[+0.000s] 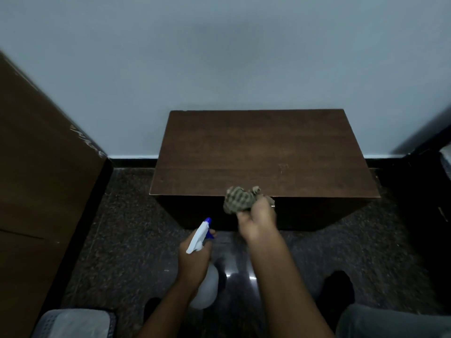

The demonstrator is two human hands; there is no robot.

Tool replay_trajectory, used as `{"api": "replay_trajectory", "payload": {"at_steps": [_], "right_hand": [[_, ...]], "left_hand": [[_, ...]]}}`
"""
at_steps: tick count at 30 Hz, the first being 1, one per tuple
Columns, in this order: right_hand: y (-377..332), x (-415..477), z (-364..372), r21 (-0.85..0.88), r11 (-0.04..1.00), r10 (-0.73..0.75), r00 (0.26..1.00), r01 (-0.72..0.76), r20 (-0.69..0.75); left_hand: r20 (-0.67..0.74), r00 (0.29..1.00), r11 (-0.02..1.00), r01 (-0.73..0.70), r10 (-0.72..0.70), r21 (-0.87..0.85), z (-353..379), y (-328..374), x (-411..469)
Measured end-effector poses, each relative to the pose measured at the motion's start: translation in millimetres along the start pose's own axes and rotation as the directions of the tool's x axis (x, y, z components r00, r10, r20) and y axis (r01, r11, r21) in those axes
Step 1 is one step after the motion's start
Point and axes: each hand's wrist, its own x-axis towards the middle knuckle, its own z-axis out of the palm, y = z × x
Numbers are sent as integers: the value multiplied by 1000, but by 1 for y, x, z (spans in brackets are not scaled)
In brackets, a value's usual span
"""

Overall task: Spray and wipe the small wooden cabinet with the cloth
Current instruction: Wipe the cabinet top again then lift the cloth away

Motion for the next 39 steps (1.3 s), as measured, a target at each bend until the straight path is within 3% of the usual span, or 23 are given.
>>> {"api": "replay_trajectory", "payload": {"at_steps": [3,5,7,10,12,14,17,19,24,28,33,39], "right_hand": [[-25,-23,-26,-356,907,-198,974,226,112],[-48,-34,-34,-534,701,-402,880,474,253],[-73,-36,-30,-592,481,-531,752,647,390],[-109,-32,-13,-589,263,-604,606,764,518],[-127,-13,-7,-711,-23,-609,554,703,568],[-136,9,-9,-748,-291,-533,548,597,645],[-132,47,-14,-642,-574,-334,571,508,750],[-127,70,-10,-566,-707,-257,591,424,764],[-112,99,24,-598,-720,-328,586,353,741],[-85,118,83,-605,-694,-338,565,391,753],[-18,124,168,-510,-714,-159,599,480,785],[67,93,186,-197,-737,186,475,646,860]], "left_hand": [[25,998,998,-62,61,23,-2,19,-1],[33,994,994,-106,105,36,-3,33,3],[44,990,989,-139,137,45,-3,53,6],[47,982,982,-185,183,47,-2,85,18],[45,971,970,-238,236,51,0,110,27],[56,958,956,-286,282,72,1,134,38],[78,958,955,-282,275,89,4,160,54],[107,957,955,-280,270,95,6,167,67],[179,958,962,-248,225,117,6,172,97],[150,974,977,-187,171,103,-5,176,120],[107,982,977,-169,156,128,-38,184,151],[80,987,954,-157,141,257,-75,202,180]]}}
